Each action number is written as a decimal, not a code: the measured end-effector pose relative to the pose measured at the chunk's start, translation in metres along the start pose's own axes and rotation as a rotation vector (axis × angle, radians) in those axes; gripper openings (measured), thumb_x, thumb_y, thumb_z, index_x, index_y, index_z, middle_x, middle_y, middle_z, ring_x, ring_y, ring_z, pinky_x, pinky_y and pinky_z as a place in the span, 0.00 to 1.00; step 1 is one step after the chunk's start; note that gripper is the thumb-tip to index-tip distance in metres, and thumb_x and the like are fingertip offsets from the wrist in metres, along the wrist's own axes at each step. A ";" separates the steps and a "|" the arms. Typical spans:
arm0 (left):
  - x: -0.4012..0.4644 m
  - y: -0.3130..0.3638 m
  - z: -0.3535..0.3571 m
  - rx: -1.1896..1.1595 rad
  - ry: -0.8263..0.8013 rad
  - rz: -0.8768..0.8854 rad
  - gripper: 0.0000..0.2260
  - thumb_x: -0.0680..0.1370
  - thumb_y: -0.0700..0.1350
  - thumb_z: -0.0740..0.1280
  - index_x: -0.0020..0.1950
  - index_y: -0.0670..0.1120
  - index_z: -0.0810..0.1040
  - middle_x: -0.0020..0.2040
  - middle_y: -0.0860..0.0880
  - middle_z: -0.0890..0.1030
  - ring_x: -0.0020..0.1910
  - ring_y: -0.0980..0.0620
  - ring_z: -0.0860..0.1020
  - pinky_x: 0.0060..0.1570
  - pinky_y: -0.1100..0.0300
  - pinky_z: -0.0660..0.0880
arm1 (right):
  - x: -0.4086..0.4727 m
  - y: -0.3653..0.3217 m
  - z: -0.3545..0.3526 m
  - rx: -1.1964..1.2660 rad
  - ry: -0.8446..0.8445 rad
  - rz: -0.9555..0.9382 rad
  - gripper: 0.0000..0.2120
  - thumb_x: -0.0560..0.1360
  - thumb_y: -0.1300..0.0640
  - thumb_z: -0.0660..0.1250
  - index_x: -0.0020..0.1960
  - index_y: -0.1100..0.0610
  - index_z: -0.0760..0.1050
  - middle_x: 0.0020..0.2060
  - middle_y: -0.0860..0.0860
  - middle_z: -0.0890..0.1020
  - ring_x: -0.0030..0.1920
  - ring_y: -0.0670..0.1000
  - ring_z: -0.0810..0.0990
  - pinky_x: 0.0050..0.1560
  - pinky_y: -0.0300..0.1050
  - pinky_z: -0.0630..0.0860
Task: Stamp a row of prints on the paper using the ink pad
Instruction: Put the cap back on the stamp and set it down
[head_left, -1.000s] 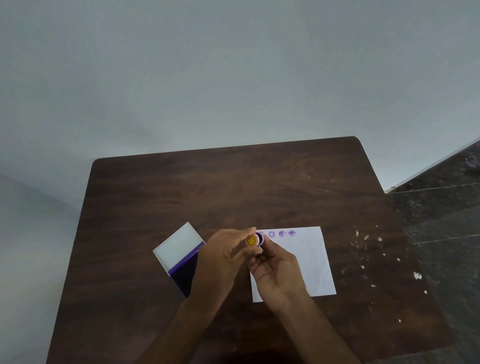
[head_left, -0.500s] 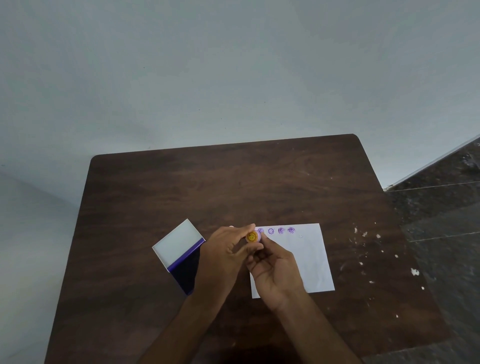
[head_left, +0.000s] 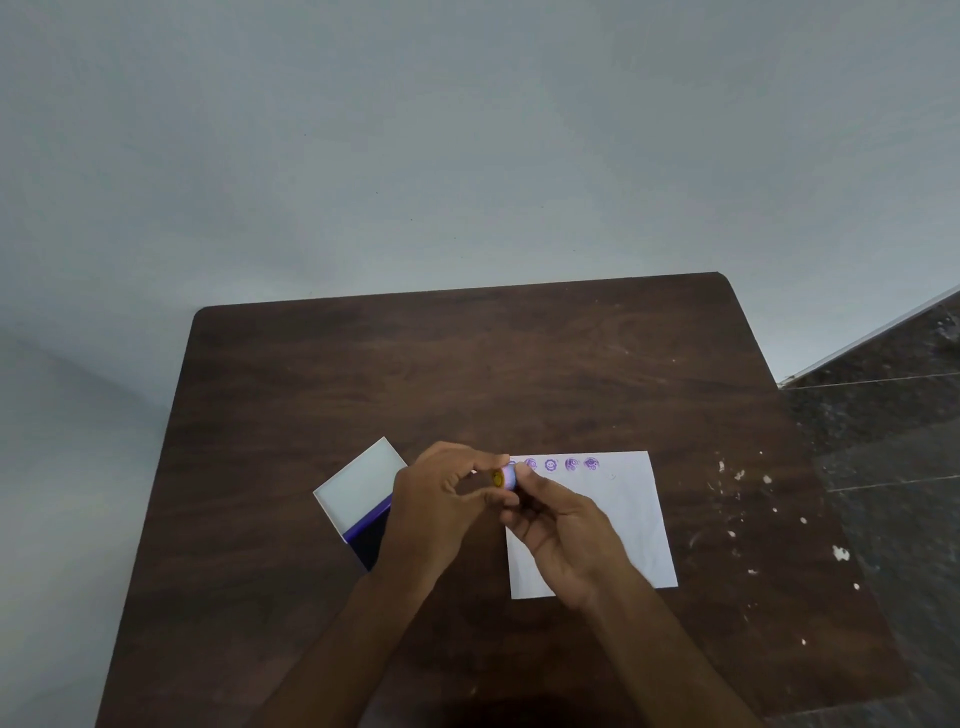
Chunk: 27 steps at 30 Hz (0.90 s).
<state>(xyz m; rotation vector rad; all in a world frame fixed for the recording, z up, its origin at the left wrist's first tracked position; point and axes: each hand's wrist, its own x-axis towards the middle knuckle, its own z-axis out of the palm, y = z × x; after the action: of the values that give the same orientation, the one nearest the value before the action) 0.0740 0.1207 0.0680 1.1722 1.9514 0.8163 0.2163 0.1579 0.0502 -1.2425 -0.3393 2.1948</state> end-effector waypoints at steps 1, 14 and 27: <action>0.000 0.000 -0.002 0.018 0.009 0.011 0.13 0.73 0.52 0.73 0.53 0.46 0.83 0.49 0.52 0.82 0.42 0.57 0.77 0.41 0.80 0.67 | 0.002 -0.002 0.000 -0.033 -0.017 -0.003 0.14 0.69 0.59 0.73 0.52 0.66 0.82 0.47 0.63 0.84 0.43 0.55 0.84 0.47 0.48 0.81; 0.004 -0.010 -0.018 -0.028 -0.003 -0.056 0.20 0.73 0.49 0.74 0.63 0.48 0.77 0.61 0.50 0.80 0.58 0.53 0.78 0.60 0.63 0.73 | 0.023 -0.007 0.020 -0.369 -0.079 -0.103 0.18 0.63 0.53 0.78 0.50 0.60 0.84 0.47 0.61 0.86 0.46 0.59 0.84 0.46 0.44 0.82; -0.003 -0.076 -0.025 -0.329 0.342 -0.239 0.13 0.77 0.39 0.67 0.53 0.56 0.81 0.48 0.63 0.82 0.48 0.67 0.78 0.42 0.77 0.71 | 0.130 0.015 0.044 -1.691 0.132 -0.526 0.15 0.72 0.50 0.73 0.57 0.53 0.81 0.53 0.50 0.84 0.51 0.49 0.79 0.57 0.45 0.75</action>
<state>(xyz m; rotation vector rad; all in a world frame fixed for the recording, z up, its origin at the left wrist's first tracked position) 0.0198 0.0850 0.0219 0.6232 2.0719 1.2115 0.1230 0.2273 -0.0243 -1.6269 -2.3927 1.0173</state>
